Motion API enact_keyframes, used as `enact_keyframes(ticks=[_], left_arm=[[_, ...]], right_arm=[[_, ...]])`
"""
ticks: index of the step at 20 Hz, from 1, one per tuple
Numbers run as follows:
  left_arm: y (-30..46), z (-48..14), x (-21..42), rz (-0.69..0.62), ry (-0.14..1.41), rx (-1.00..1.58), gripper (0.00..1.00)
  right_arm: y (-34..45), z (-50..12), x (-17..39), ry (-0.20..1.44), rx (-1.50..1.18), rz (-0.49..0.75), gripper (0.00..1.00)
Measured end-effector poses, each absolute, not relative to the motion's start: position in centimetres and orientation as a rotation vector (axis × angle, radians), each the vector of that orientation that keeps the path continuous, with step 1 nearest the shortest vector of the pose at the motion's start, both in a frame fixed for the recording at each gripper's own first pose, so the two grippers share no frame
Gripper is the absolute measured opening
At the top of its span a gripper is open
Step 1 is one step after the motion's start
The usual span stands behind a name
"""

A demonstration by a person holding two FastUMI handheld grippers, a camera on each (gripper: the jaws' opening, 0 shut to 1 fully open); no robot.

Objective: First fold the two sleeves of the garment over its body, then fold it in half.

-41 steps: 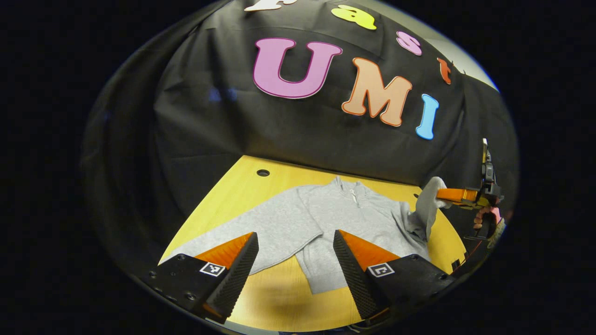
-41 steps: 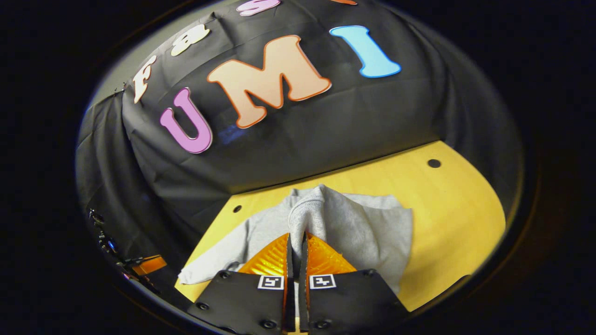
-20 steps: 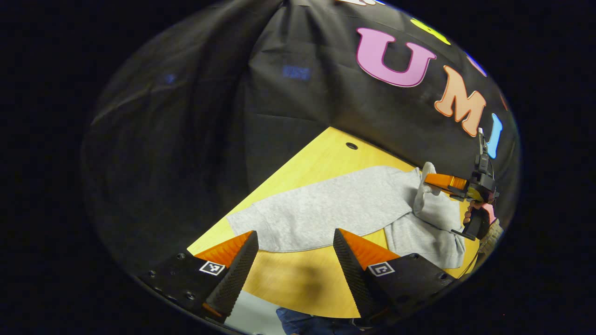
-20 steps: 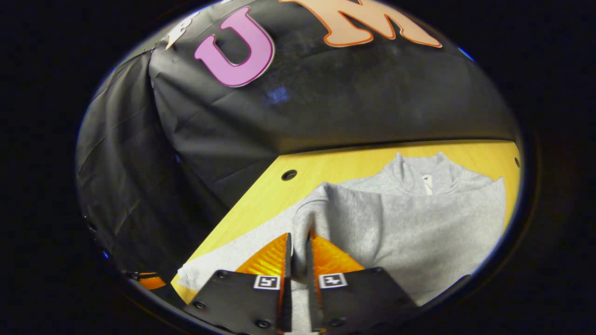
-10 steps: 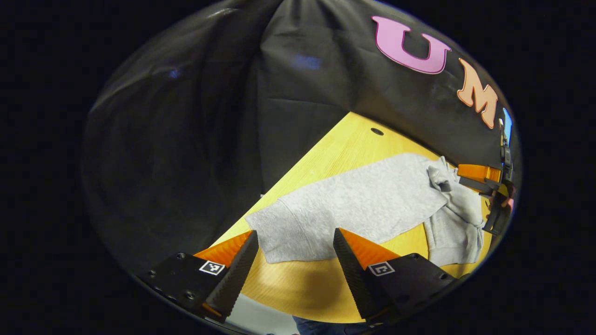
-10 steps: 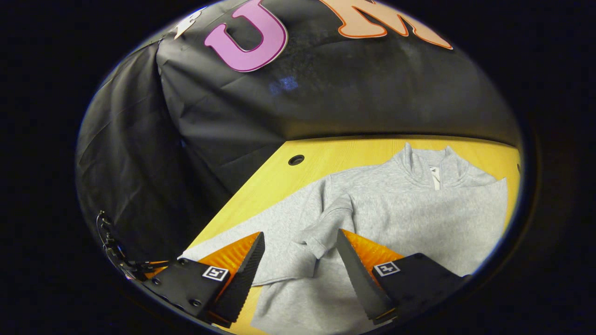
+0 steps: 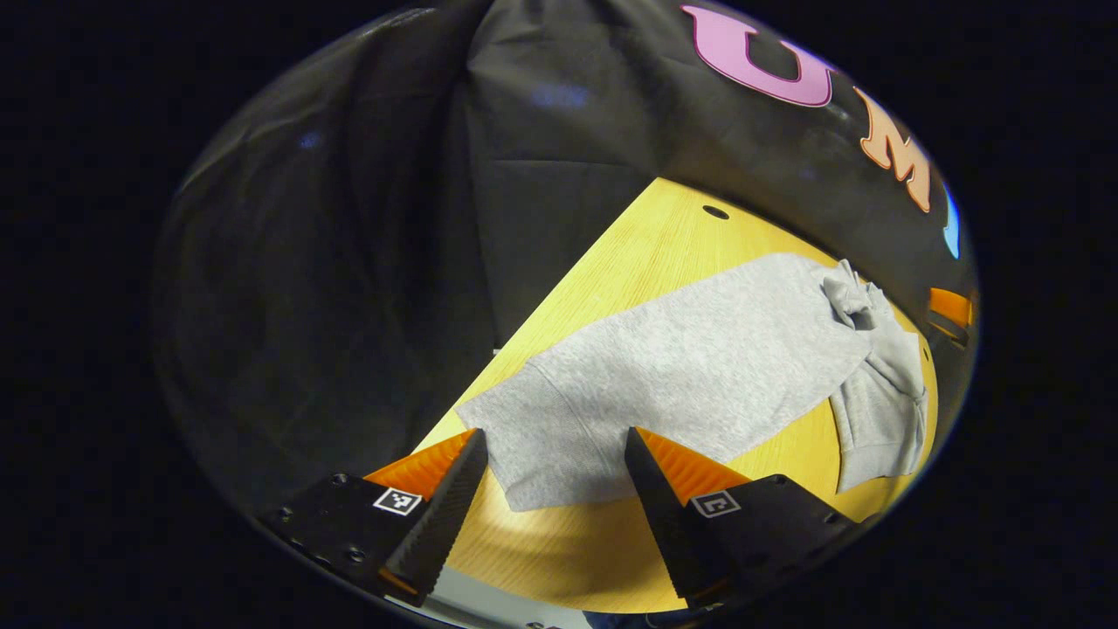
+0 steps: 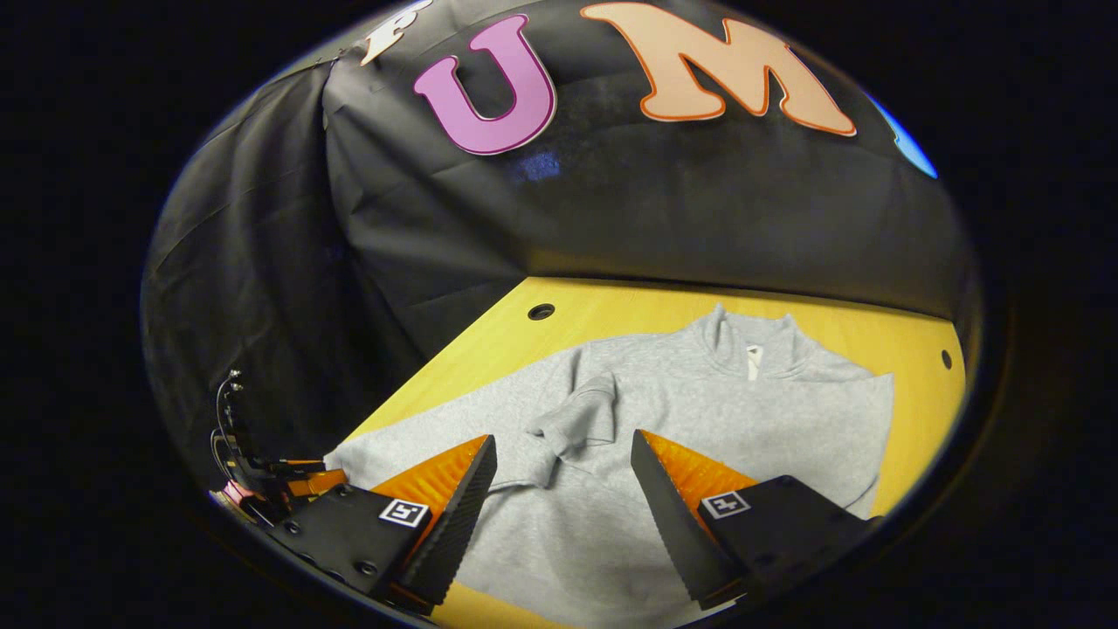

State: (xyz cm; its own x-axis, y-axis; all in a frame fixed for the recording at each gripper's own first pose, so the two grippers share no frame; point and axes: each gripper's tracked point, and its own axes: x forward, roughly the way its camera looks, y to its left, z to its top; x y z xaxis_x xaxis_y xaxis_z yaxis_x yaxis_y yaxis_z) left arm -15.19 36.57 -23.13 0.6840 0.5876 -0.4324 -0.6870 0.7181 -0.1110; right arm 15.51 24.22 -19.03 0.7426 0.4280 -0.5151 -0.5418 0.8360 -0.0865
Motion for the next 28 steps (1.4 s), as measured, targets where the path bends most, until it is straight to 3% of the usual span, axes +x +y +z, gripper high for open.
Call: enact_keyframes(ticks=[2,3,4,8,9,11,12,14,15,21,28], left_arm=[[36.8,-23.5,-15.3,0.742,0.402,-0.254,0.95],[36.8,-23.6,-15.4,0.743,0.415,-0.231,0.94],[36.7,-23.4,-15.2,0.74,0.414,-0.22,0.93],[36.8,-23.1,-15.2,0.755,0.399,-0.24,0.86],[36.9,-23.0,-15.2,0.749,0.388,-0.243,0.75],[36.7,-22.8,-14.7,0.739,0.369,-0.251,0.44],[36.3,-22.8,-14.2,0.721,0.372,-0.25,0.36],[35.9,-23.1,-13.6,0.71,0.403,-0.242,0.16],[35.7,-23.2,-13.5,0.702,0.423,-0.237,0.1],[34.4,-22.4,-13.3,0.654,0.514,-0.208,0.0],[27.3,-16.7,-8.9,0.476,0.442,-0.212,0.0]], right_arm=[[22.0,-17.9,14.6,0.495,-0.283,0.513,0.97],[20.9,-17.6,14.0,0.502,-0.293,0.504,0.92],[19.8,-17.2,13.3,0.508,-0.297,0.495,0.97],[16.1,-15.0,10.8,0.501,-0.304,0.457,0.97],[15.3,-14.6,10.2,0.496,-0.303,0.447,0.97],[14.2,-13.9,9.3,0.495,-0.279,0.429,0.93],[13.8,-13.8,8.9,0.498,-0.266,0.421,0.97],[12.9,-13.5,8.2,0.5,-0.246,0.407,0.97],[12.6,-13.3,7.9,0.499,-0.241,0.402,0.97],[10.2,-11.6,7.1,0.467,-0.215,0.365,0.97],[7.0,-10.5,5.9,0.449,-0.195,0.329,0.97]])
